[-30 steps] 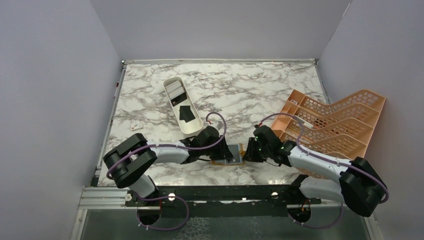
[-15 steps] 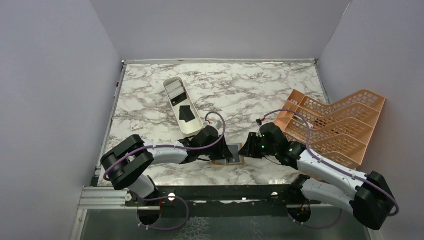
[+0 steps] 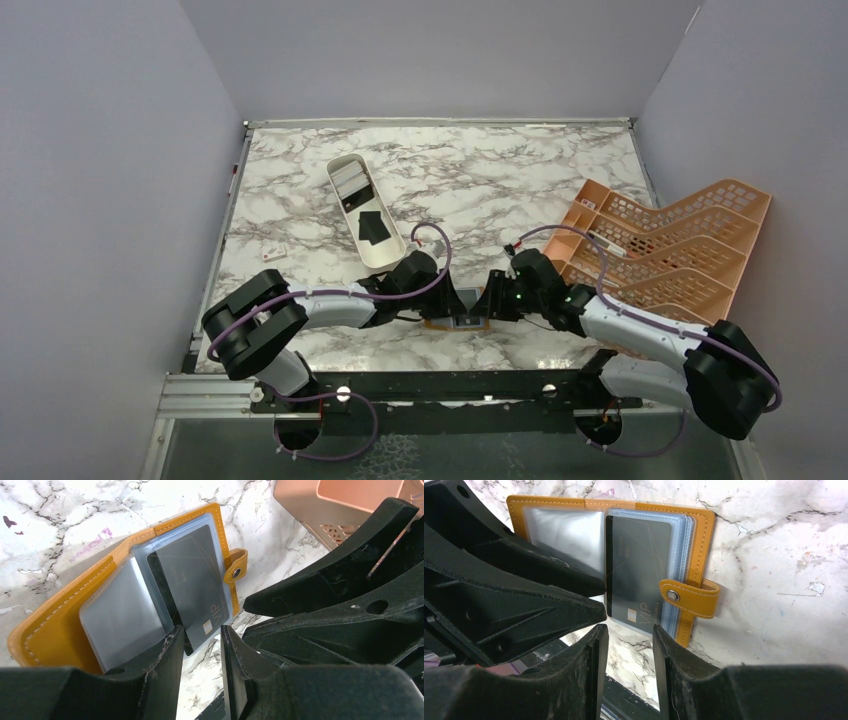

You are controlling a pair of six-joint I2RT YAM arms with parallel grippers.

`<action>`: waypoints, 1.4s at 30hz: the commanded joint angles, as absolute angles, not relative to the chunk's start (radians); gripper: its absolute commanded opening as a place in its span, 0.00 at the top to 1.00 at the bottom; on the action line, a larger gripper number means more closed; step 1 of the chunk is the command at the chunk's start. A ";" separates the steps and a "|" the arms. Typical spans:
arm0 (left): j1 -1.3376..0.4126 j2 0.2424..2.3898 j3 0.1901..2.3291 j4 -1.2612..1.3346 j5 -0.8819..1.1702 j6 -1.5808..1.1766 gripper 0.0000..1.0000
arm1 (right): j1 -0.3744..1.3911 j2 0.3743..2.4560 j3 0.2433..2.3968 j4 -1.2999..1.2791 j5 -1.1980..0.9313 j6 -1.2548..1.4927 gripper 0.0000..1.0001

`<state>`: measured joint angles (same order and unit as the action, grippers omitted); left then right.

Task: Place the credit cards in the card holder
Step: Insert the credit card into the card holder, then turn over the card holder at the center of the board.

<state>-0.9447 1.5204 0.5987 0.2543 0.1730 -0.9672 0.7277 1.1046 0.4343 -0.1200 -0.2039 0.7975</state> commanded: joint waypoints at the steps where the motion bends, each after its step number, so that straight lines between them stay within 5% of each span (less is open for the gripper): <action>1: -0.949 1.492 0.618 0.228 0.178 -0.961 0.64 | 0.734 1.124 0.418 -0.065 -0.216 0.810 0.56; 16: -0.944 1.307 0.691 -0.136 -0.022 -0.769 0.55 | 0.734 1.177 0.414 -0.018 -0.232 0.812 0.56; 42: -0.943 1.314 0.748 -0.272 -0.067 -0.682 0.49 | 0.734 1.170 0.416 -0.064 -0.173 0.794 0.58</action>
<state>-0.9440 1.3155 0.7120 -0.2459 -0.0368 -0.7074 0.7277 1.1782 0.4175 -0.0513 -0.1993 0.8036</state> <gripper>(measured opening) 0.506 0.427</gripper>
